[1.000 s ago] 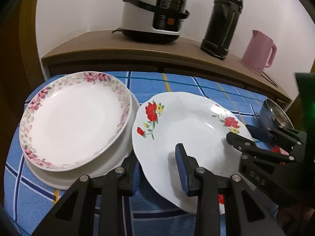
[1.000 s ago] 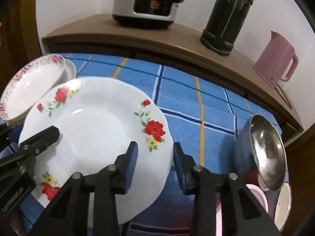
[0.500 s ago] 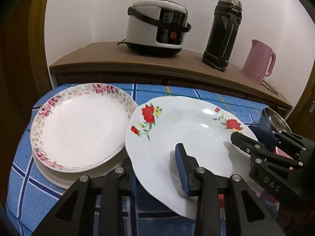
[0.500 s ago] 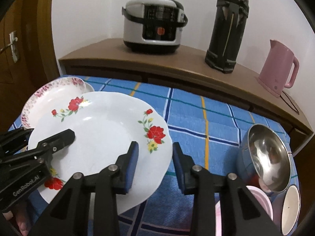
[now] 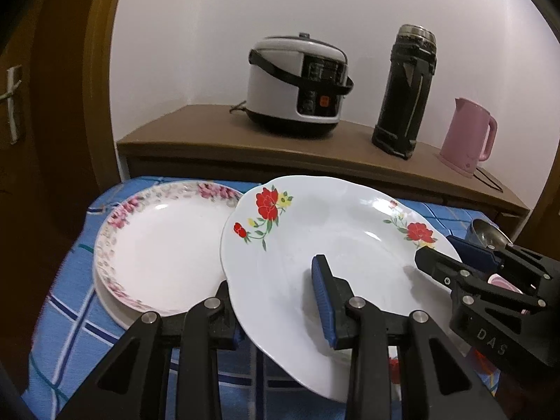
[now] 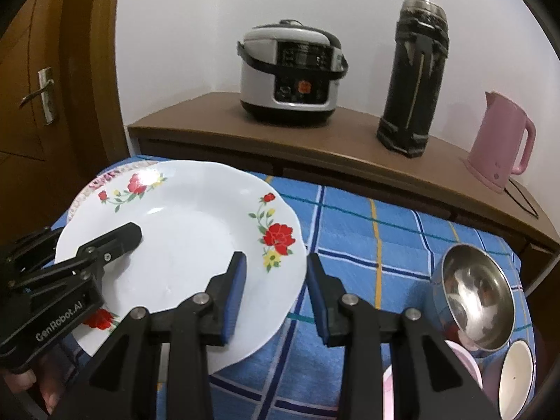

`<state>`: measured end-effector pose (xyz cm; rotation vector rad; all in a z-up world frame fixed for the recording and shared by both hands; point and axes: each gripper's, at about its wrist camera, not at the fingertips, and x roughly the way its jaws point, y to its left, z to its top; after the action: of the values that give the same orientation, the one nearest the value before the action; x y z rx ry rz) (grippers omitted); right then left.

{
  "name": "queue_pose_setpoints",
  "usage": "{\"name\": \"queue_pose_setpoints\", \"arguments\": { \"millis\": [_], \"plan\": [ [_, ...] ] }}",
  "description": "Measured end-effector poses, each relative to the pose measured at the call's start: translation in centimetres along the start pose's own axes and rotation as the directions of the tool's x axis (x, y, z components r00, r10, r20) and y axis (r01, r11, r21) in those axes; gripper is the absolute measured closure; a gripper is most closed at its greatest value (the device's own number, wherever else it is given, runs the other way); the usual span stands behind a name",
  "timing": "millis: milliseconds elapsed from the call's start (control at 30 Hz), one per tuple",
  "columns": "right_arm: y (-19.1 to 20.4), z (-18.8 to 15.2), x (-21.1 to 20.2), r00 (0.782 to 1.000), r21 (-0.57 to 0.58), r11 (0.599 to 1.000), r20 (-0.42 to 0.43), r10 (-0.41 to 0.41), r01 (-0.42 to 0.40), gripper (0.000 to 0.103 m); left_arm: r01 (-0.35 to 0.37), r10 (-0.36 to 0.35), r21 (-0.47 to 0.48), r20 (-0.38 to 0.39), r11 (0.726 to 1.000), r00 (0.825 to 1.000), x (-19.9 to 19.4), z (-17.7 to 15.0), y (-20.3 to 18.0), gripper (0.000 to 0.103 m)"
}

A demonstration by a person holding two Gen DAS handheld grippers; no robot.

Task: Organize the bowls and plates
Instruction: 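Lift the red-flower bowl with the right tool toward the plate stack, then lower the red-flower bowl onto the pink-floral plate with the right tool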

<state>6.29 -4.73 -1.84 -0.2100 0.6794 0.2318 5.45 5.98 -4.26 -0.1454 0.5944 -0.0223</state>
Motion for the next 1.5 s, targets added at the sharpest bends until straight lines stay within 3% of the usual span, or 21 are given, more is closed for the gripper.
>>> {"name": "queue_pose_setpoints", "arguments": {
  "millis": [700, 1500],
  "plan": [
    [4.1, 4.0, -0.7, 0.99, -0.063, 0.995, 0.112, 0.084, -0.077, 0.068, -0.104, 0.108, -0.05, 0.092, 0.993, 0.99, -3.2, 2.9, 3.9, 0.067],
    [7.2, 7.0, -0.2, 0.977, -0.093, 0.987, 0.161, 0.141, -0.127, 0.068, -0.164, 0.176, -0.093, 0.15, 0.982, 0.973, -4.4, 4.8, 7.2, 0.067]
  ]
}}
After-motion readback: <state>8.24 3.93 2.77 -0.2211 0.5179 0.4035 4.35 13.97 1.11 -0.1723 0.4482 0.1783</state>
